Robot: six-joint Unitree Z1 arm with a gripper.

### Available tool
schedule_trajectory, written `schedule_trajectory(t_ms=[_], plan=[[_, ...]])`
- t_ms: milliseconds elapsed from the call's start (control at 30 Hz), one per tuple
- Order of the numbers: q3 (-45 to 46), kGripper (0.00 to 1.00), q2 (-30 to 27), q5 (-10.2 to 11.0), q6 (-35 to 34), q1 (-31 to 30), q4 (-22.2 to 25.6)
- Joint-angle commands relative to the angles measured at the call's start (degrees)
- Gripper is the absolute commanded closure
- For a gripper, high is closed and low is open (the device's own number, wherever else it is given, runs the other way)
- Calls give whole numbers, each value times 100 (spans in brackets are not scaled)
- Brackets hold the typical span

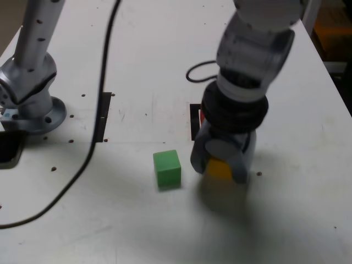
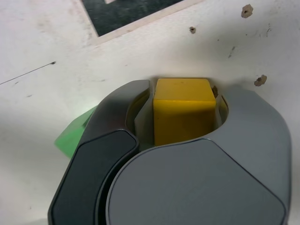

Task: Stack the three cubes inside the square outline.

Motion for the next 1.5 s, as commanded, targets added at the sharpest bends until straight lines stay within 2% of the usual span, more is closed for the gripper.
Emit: schedule_trajectory(t_ms=[0, 233, 400, 500, 833, 1067, 1467], plan=[[3, 80, -253, 94, -111, -40, 135], [-56, 80, -885, 422, -426, 20, 682], [-55, 80, -1114, 492, -414, 429, 847], [-11, 80, -1122, 467, -283, 858, 828], [94, 80, -915, 304, 89, 1524, 670], [187, 80, -685, 146, 212, 1647, 420], [239, 79, -537, 138, 287, 1717, 264]])
